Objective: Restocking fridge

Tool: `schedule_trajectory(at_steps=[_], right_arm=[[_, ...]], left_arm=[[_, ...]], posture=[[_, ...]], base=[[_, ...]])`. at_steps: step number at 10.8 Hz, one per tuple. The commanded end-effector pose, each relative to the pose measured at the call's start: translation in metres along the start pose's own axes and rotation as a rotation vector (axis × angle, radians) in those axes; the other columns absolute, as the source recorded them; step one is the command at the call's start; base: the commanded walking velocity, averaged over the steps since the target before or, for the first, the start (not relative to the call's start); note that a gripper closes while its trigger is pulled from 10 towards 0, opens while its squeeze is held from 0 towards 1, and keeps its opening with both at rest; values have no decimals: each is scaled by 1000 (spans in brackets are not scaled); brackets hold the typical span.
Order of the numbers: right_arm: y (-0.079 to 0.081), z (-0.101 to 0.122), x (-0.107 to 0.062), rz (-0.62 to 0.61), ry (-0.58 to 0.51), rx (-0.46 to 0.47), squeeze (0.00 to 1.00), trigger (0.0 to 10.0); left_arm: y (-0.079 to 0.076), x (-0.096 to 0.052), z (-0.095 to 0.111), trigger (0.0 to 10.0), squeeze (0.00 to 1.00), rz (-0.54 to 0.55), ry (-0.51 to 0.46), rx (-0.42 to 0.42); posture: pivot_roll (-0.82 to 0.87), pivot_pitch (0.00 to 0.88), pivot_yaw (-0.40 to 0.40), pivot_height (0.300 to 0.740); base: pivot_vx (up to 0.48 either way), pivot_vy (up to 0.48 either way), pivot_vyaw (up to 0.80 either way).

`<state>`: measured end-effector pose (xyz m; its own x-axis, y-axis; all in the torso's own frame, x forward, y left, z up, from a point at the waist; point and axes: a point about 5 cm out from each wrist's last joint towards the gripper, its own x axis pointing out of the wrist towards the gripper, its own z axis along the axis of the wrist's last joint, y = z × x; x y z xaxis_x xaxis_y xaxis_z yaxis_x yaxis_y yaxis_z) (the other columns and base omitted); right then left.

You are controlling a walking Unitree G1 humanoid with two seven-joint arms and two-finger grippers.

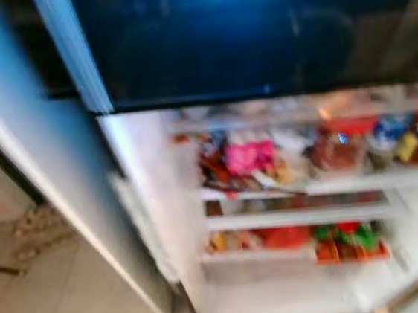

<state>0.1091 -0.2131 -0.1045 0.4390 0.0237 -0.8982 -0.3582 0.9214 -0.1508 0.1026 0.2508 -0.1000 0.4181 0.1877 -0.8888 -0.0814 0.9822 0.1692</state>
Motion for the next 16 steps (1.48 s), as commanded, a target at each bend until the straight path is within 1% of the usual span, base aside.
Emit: schedule_trajectory(at_steps=[1,2,3,5,12,16], right_arm=[[28,-21,-3,81,81,20,0,10000],[27,-23,-3,65,88,56,0,10000],[26,-23,-3,51,100,37,0,10000],[26,-23,-3,54,100,30,0,10000],[26,-21,-3,47,77,52,0,10000],[26,-21,-3,59,81,53,0,10000]], left_arm=[[5,0,1,10000,0,9,-6,22],[5,0,1,10000,0,6,-5,28],[4,0,1,10000,0,5,-4,31],[5,0,2,10000,0,5,-6,28],[7,0,2,10000,0,4,-7,27],[8,0,2,10000,0,11,-3,14]], posture=[[-76,0,70,740],[-77,0,68,740],[-74,0,65,740],[-71,0,64,740],[-60,0,71,740],[-52,0,69,740]], base=[[0,0,0],[0,0,0],[0,270,-519],[0,283,-756],[0,287,0],[0,286,-778]])
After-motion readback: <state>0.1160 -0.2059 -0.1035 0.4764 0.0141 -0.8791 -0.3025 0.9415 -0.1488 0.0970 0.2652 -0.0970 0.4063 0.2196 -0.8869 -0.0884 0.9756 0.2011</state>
